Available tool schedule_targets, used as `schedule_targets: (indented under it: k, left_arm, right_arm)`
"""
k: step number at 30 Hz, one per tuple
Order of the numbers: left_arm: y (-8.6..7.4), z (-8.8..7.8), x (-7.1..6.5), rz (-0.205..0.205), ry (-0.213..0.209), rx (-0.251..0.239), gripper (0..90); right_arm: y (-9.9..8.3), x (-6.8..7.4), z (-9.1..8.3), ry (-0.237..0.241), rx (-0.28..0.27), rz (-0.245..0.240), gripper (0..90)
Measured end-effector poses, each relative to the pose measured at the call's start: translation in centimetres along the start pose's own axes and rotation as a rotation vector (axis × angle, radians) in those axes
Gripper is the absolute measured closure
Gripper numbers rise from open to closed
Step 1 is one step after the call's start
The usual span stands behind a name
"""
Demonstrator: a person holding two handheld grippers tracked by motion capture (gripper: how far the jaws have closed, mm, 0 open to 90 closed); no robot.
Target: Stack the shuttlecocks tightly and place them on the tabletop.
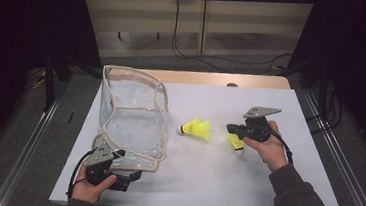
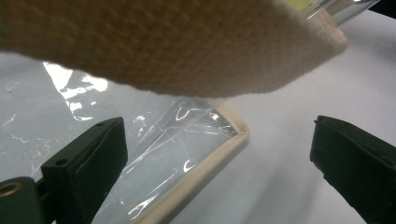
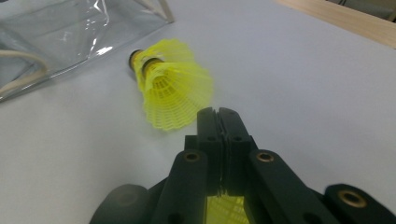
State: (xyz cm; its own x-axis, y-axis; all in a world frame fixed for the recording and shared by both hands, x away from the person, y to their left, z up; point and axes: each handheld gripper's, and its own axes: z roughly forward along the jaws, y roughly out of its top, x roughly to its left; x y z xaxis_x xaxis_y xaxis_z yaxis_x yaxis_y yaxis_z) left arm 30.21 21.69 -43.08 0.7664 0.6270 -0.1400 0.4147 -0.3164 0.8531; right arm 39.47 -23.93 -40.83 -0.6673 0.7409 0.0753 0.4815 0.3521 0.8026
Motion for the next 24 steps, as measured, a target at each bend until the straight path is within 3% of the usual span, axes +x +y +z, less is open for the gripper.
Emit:
schedule_targets:
  k: [11,24]
  left_arm:
    - [0.0,0.0,0.0,-0.001,0.0,0.0,4.0]
    - [0.0,0.0,-0.1,0.0,0.003,0.001,4.0]
  right_arm:
    - [-0.8,-0.6,-0.3,-0.013,0.027,0.017,85.2]
    - [-1.3,0.0,-2.1,0.002,0.027,0.007,78.0]
